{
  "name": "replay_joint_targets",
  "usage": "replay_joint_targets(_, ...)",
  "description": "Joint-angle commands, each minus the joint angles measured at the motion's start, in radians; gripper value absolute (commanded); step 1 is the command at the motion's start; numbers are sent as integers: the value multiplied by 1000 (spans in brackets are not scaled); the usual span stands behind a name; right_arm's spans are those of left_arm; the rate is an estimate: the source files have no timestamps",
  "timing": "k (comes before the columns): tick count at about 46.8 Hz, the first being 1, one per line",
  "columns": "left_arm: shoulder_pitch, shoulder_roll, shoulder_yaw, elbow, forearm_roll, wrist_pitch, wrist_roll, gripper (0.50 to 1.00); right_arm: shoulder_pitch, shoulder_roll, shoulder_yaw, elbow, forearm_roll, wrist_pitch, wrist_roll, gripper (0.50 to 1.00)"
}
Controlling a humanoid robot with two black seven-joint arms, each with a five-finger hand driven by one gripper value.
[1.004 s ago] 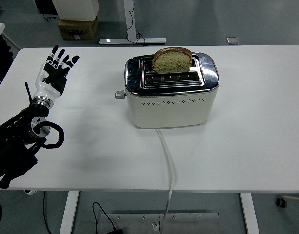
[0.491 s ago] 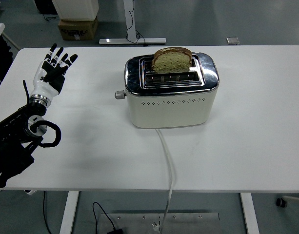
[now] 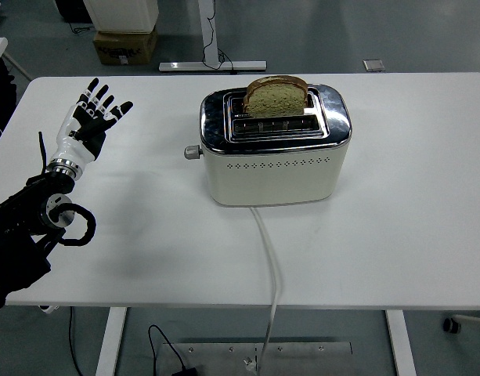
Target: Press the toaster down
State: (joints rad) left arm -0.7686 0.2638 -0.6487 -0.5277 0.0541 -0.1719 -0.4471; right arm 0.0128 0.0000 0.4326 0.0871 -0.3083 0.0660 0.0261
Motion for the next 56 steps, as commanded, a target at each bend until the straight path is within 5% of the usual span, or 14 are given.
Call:
replay_joint_targets(1,0,24,3,0,1,-1,1,1000,-1,0,0,0,0,0,0,998)
replay_joint_targets(28,-3,63,21,-12,18,-17,8,1000,-1,0,0,0,0,0,0,998)
replay_joint_targets(39,0,78,21,-14,104,-61,62,1000,-1,0,0,0,0,0,0,998)
replay_joint_targets(48,-3,126,29,-15,162,-136,64,1000,1,0,0,0,0,0,0,998)
replay_joint_targets(56,2,169,27,-17,317,-143,54,1000,1,0,0,0,0,0,0,998)
